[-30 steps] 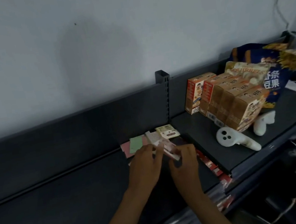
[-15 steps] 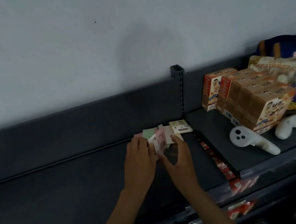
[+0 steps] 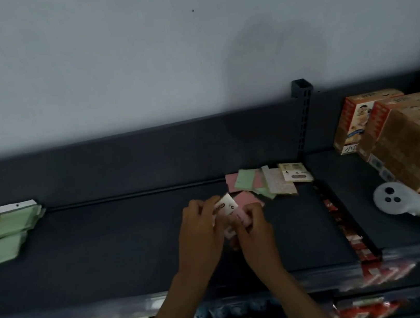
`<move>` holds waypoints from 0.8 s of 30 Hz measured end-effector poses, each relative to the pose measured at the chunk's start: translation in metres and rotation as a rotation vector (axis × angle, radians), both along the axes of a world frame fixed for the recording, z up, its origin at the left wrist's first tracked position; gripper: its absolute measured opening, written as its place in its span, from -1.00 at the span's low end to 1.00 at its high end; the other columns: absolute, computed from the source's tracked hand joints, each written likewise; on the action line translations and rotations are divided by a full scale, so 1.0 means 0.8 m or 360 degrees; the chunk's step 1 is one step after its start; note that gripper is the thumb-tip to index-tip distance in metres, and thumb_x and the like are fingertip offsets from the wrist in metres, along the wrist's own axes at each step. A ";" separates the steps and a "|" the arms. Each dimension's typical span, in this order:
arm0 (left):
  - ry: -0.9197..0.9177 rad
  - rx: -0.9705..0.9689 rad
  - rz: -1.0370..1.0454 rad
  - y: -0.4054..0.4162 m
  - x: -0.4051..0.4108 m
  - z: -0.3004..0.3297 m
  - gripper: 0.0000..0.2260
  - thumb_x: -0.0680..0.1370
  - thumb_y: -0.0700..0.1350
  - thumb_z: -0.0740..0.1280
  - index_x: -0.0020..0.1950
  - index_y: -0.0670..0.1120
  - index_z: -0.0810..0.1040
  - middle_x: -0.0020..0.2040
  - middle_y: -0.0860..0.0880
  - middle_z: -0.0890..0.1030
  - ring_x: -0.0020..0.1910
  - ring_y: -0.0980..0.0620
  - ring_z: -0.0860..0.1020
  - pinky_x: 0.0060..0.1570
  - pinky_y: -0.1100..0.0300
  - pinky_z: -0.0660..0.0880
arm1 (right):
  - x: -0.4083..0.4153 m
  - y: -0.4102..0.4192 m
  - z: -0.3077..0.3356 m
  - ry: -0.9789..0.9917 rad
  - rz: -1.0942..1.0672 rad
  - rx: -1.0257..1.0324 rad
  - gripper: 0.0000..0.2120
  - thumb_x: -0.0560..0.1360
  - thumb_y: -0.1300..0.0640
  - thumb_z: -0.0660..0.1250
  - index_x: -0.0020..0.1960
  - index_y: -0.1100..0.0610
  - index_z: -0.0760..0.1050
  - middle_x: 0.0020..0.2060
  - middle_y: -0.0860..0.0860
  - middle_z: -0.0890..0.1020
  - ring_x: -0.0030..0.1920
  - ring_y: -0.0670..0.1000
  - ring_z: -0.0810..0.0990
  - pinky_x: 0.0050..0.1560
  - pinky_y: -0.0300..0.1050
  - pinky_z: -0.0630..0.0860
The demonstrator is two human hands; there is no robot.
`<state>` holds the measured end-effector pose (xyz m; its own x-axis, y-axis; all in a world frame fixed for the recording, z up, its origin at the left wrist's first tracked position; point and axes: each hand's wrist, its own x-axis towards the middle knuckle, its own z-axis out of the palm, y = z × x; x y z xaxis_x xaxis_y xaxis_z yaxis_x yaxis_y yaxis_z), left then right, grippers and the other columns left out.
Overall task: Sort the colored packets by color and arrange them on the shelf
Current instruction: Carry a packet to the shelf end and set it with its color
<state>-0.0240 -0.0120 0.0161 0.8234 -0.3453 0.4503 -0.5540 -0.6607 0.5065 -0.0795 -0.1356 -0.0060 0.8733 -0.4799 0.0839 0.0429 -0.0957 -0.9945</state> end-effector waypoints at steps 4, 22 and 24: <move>0.0046 -0.0044 0.0084 0.028 0.001 -0.009 -0.66 0.62 0.08 0.33 0.38 0.05 0.49 0.10 0.05 0.45 0.05 0.06 0.42 -0.09 0.12 0.55 | 0.007 0.026 0.013 -0.0040 0.0044 0.0077 -0.80 0.62 0.08 0.35 0.00 0.15 0.35 -0.24 0.03 0.63 -0.33 0.07 0.66 -0.40 0.06 0.61; 0.0350 -0.0015 0.0353 0.273 0.031 -0.024 -0.52 0.60 0.32 0.12 0.36 0.08 0.51 0.15 0.07 0.61 0.11 0.11 0.52 0.06 0.10 0.57 | 0.064 0.273 0.025 0.0050 0.0285 0.0205 -0.63 0.57 0.27 0.29 0.30 -0.05 0.43 -0.04 0.00 0.69 -0.17 0.05 0.71 -0.35 -0.16 0.58; 0.0368 -0.0051 0.0383 0.307 0.031 -0.022 -0.49 0.58 0.33 0.09 0.37 0.08 0.51 0.20 0.06 0.61 0.15 0.11 0.52 0.11 0.09 0.56 | 0.066 0.307 0.025 0.0024 0.0322 0.0230 -0.63 0.57 0.30 0.29 0.30 -0.02 0.41 -0.05 0.02 0.69 -0.18 0.06 0.70 -0.34 -0.15 0.58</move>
